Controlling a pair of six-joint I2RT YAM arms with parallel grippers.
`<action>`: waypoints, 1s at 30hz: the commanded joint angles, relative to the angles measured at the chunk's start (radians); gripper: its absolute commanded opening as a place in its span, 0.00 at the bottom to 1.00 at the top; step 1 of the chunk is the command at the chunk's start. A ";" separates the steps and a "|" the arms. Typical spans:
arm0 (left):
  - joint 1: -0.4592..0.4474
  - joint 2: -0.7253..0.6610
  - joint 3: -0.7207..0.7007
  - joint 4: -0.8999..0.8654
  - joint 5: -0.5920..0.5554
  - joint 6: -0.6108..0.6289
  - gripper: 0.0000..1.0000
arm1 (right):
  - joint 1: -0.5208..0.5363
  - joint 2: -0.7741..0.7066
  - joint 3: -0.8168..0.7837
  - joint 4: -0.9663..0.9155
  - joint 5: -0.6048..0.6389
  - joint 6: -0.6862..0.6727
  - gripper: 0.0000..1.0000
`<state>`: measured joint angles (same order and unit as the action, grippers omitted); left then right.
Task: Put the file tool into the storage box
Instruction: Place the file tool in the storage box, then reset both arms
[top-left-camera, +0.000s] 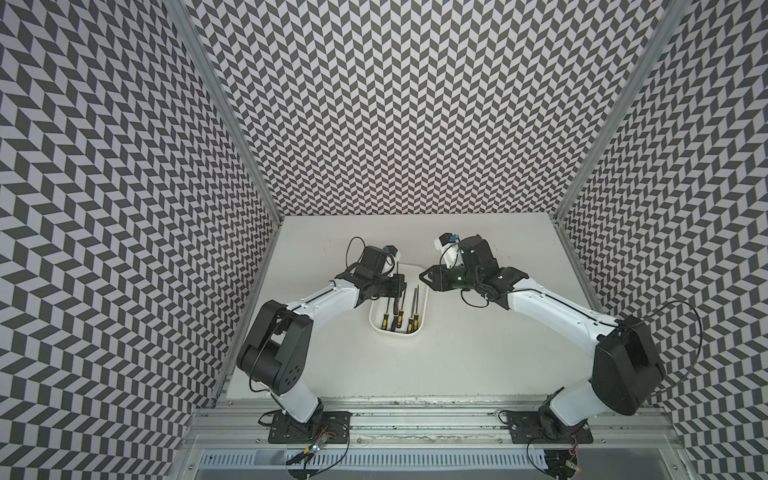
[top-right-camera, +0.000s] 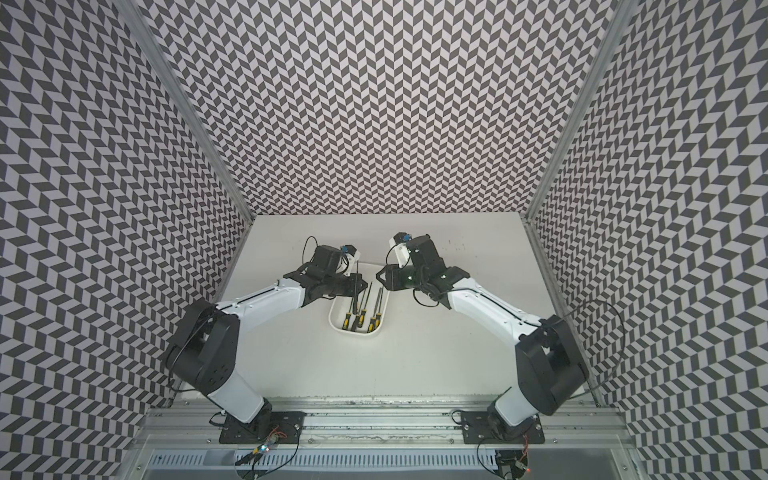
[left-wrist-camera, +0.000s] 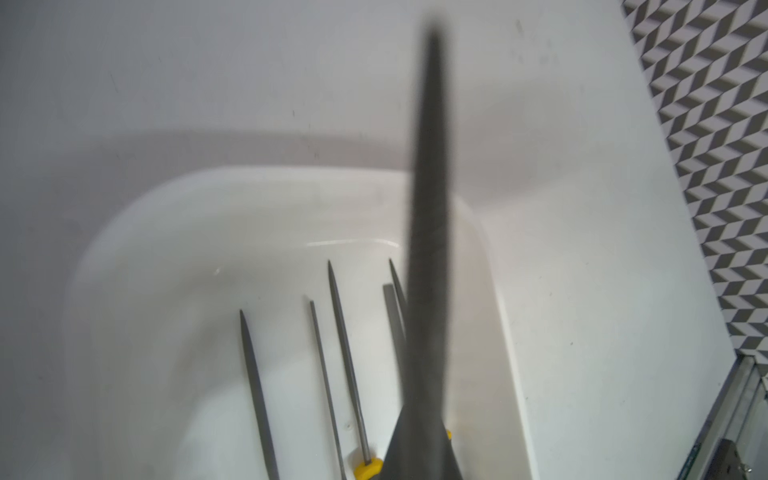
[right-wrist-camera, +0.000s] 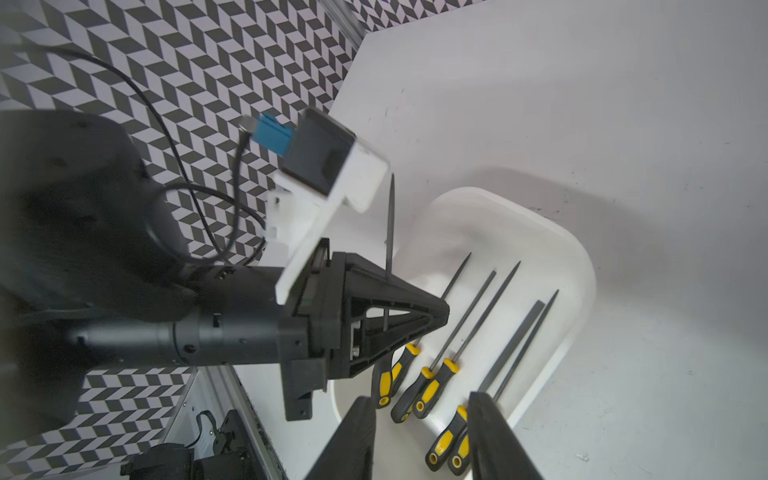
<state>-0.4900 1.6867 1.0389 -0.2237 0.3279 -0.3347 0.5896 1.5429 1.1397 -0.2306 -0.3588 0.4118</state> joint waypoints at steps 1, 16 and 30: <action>-0.029 0.044 0.031 -0.089 -0.040 0.033 0.04 | -0.011 -0.013 -0.012 0.044 0.024 0.007 0.40; -0.048 0.055 0.030 -0.142 -0.113 0.001 0.40 | -0.042 -0.010 -0.028 0.040 -0.001 0.015 0.37; 0.087 -0.253 -0.055 0.081 -0.087 -0.041 1.00 | -0.172 -0.060 -0.109 0.041 0.150 0.049 0.77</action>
<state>-0.4694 1.4948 1.0077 -0.2329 0.2466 -0.3599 0.4572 1.5391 1.0561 -0.2302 -0.3092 0.4526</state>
